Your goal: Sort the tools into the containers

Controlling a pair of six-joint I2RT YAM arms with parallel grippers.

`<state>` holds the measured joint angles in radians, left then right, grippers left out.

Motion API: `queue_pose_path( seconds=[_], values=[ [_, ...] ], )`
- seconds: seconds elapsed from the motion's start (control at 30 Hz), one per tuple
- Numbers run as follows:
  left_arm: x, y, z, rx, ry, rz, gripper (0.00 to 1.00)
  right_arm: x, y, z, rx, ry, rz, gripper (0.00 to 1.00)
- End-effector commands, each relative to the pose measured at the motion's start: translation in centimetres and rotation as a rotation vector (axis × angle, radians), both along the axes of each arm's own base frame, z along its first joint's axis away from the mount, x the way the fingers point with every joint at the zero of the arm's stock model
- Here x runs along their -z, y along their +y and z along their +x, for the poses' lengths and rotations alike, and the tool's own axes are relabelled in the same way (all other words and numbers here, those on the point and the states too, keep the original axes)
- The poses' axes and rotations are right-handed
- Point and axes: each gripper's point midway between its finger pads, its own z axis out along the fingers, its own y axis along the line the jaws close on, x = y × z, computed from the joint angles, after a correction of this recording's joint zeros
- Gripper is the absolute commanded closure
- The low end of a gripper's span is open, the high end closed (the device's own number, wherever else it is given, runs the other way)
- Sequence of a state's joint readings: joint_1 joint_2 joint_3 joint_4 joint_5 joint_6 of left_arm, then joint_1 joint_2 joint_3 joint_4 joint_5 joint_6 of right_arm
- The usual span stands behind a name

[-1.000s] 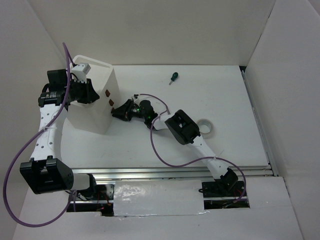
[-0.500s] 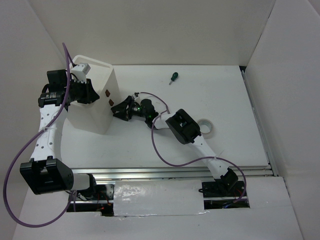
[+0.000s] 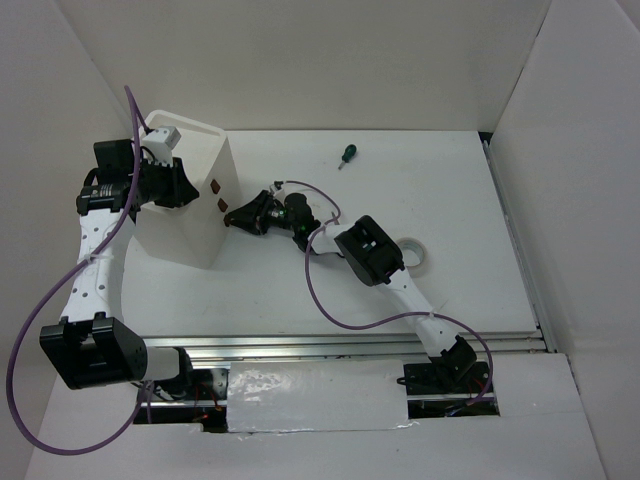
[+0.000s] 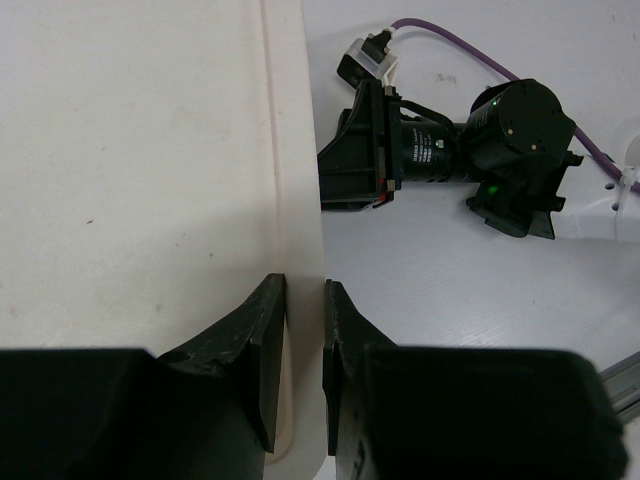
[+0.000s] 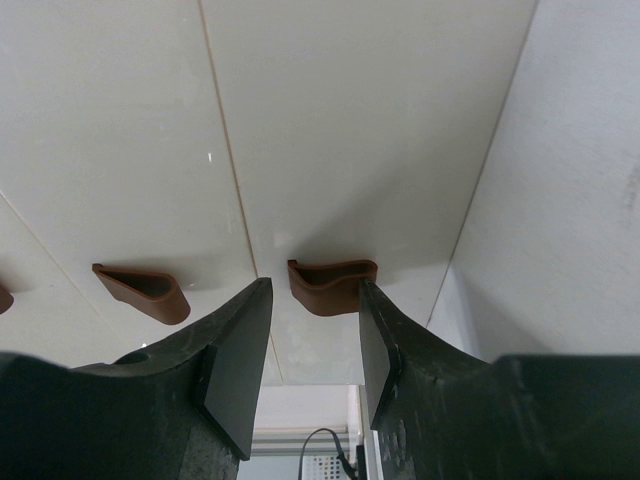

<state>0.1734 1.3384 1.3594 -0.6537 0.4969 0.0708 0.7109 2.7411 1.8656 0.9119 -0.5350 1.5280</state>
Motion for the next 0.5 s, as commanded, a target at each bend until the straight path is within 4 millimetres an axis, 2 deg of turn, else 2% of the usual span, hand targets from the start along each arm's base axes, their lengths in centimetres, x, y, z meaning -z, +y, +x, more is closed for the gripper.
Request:
queue_pose_path(
  seconds=[0.0,0.03,0.07,0.2,0.3,0.47],
  values=[
    [6.0,-1.2,-5.0,-0.005,0.330,-0.083,1.00,-3.9,0.7,0.3,0.000,-0.098,0.061,0.52],
    [6.0,-1.2,-4.9,-0.007,0.330,-0.085,1.00,-4.4,0.9,0.2,-0.004,-0.111,0.069,0.41],
    [6.0,-1.3,-4.9,-0.002,0.330,-0.085,1.00,-4.5,1.0,0.1,-0.005,-0.113,0.070,0.35],
    [5.9,-1.2,-4.8,-0.004,0.328,-0.086,1.00,-4.6,1.4,0.0,-0.007,-0.111,0.069,0.31],
    [5.9,-1.3,-4.9,-0.002,0.325,-0.084,1.00,-4.8,1.7,-0.2,-0.008,-0.113,0.070,0.42],
    [6.0,-1.2,-5.1,-0.004,0.330,-0.084,1.00,-4.8,1.9,-0.2,-0.010,-0.112,0.070,0.69]
  ],
)
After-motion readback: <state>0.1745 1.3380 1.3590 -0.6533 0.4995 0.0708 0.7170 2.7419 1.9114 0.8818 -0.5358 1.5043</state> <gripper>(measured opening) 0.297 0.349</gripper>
